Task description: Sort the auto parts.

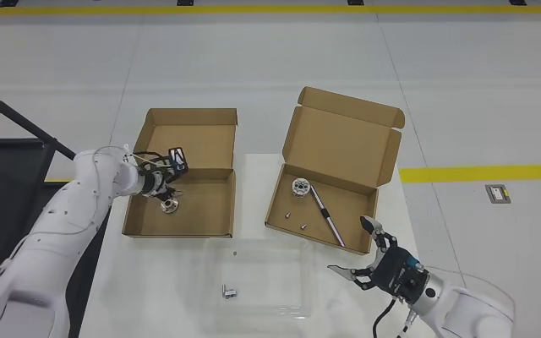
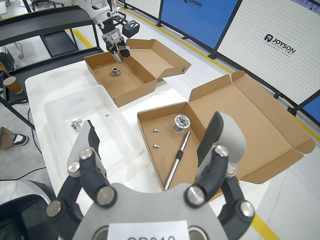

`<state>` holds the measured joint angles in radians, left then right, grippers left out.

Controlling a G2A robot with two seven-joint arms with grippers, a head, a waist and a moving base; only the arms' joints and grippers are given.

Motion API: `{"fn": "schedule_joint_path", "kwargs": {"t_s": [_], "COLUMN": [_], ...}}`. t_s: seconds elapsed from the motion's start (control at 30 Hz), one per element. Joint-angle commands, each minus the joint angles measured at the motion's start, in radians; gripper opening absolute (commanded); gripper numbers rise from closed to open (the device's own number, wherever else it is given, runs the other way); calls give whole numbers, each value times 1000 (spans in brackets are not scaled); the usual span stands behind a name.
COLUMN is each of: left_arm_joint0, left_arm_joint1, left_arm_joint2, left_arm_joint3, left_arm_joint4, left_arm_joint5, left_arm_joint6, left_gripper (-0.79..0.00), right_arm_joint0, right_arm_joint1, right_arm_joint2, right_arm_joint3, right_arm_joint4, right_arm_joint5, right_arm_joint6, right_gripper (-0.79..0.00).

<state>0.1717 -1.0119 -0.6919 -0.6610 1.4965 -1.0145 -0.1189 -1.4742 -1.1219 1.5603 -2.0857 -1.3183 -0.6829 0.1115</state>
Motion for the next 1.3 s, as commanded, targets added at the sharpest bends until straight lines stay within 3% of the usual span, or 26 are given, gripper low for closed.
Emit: {"fn": "schedule_joint_path", "kwargs": {"t_s": [0.0,0.33,0.5,0.67,0.83,0.9,1.03,1.27], "left_arm_joint0": [21,85,74,30,-14,-32,-56,-55], "left_arm_joint1": [28,223,317,385,422,427,422,420], "left_arm_joint2": [11,134,224,326,429,468,522,522], "left_arm_joint3": [-99,-521,-694,-852,-944,-961,-978,-977], "left_arm_joint4": [2,-182,-370,-499,-593,-609,-664,-663], "left_arm_joint5": [2,2,2,2,2,2,2,2], "left_arm_joint6": [27,56,48,5,-33,-59,-121,-147], "left_gripper": [-360,-369,-382,-394,-388,-351,0,0], "right_arm_joint0": [0,0,0,0,0,0,0,0], "right_arm_joint1": [0,0,0,0,0,0,0,0], "right_arm_joint2": [0,0,0,0,0,0,0,0], "right_arm_joint3": [0,0,0,0,0,0,0,0], "right_arm_joint4": [0,0,0,0,0,0,0,0], "right_arm_joint5": [0,0,0,0,0,0,0,0], "right_arm_joint6": [0,0,0,0,0,0,0,0], "right_gripper": [0,0,0,0,0,0,0,0]}}
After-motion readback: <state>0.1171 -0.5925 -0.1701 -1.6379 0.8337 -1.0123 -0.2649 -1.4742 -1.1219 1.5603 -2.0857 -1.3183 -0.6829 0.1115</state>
